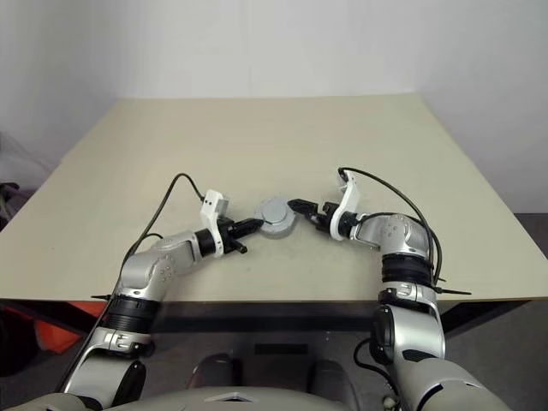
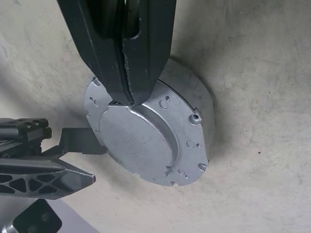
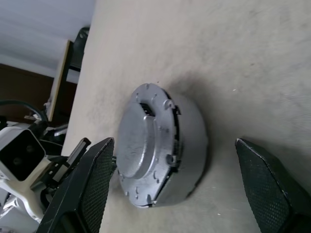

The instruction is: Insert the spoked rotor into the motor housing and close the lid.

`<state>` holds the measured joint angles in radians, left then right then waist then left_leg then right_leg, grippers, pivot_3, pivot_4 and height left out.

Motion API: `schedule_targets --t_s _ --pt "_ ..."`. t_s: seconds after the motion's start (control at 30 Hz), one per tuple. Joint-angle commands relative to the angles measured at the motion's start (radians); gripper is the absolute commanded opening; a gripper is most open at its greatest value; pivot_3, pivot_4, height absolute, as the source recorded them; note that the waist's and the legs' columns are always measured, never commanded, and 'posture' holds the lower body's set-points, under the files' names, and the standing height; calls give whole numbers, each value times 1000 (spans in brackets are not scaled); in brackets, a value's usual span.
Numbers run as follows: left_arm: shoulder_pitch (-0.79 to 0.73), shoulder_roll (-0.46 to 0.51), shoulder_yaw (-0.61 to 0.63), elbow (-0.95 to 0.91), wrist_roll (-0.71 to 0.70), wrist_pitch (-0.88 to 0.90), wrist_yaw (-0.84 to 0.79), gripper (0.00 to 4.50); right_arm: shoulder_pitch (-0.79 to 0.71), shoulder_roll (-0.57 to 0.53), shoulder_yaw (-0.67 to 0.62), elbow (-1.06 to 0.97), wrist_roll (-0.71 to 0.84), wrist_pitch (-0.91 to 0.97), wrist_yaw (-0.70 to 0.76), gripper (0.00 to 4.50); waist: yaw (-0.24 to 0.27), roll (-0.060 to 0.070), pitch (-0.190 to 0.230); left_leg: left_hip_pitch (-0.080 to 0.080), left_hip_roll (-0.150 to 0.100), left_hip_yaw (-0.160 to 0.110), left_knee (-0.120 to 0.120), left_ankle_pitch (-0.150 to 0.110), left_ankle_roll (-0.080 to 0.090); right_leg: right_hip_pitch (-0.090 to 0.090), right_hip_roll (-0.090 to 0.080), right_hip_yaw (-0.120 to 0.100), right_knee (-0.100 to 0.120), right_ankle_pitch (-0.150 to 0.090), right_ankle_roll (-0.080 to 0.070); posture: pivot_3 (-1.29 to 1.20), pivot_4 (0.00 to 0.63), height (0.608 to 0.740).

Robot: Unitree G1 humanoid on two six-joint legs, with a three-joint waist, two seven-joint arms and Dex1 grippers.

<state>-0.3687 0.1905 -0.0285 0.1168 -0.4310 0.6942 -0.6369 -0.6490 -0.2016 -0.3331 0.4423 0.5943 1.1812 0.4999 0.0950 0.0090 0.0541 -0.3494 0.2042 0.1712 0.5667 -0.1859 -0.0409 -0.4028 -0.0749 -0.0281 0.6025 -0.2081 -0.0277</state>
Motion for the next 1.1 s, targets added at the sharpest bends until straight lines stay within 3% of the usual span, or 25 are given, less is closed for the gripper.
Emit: schedule_targets --t_s 0.03,0.57,0.67,0.83,1.1 --pt "14 10 -6 14 17 6 17 0 -15 33 3 22 35 13 12 4490 0 0 0 0 0 0 -1 1 -1 0 0 0 0 0 0 0 0 740" --pt "20 24 -2 10 21 -7 31 0 -113 170 1 173 27 -47 10 4490 -6 0 0 1 1 0 -5 5 -8 -3 1 0 0 0 0 0 0 740" --pt "23 27 -1 8 19 -9 33 0 -132 158 -16 246 -2 -107 -23 3880 -6 0 0 1 0 0 -5 5 -9 -3 1 0 0 0 0 0 0 740" --pt "27 28 -2 10 20 -15 34 0 -152 141 -25 302 -17 -168 -39 2137 -6 1 0 1 1 0 -5 5 -8 -3 1 0 0 0 0 0 0 740" --pt "16 2 46 5 -18 -18 48 0 -170 137 -54 324 -1 -204 -63 2085 -3 1 0 1 0 0 -5 5 -8 -2 0 0 1 0 0 0 0 740"
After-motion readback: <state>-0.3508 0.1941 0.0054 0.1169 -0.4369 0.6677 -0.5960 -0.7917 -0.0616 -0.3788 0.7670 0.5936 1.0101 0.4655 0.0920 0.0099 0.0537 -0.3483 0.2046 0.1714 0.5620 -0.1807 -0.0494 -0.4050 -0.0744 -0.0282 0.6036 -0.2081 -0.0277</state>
